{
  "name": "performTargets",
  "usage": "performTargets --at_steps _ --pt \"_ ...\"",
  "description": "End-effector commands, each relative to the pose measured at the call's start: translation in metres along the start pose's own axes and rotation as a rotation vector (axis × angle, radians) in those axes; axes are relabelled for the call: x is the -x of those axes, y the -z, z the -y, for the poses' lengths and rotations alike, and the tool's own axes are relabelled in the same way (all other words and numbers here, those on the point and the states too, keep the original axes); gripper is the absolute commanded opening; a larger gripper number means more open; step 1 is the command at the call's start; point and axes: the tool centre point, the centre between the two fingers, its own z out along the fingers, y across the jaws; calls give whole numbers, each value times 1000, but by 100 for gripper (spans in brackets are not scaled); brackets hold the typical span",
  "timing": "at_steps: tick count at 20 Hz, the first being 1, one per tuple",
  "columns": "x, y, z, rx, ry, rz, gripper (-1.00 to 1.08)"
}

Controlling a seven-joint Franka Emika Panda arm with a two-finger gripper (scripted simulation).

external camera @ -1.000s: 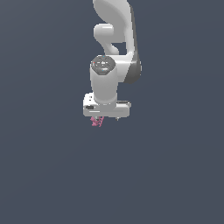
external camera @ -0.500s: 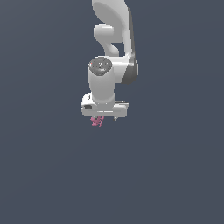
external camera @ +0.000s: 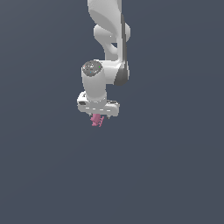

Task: Pick up the object and move it to a goal position.

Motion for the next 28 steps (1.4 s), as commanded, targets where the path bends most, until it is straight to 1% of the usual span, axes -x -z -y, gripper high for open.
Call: performTargets --at_steps 1,7,15,24,28 --pt "9 -8 -10 0 -31 -7 100" --pt "23 -18 -23 1 -74 -17 100" --pt "25 -22 -25 1 -80 -18 100" --pt "26 -59 -25 1 -82 -19 100" --pt "25 -69 -25 1 -82 -19 100"
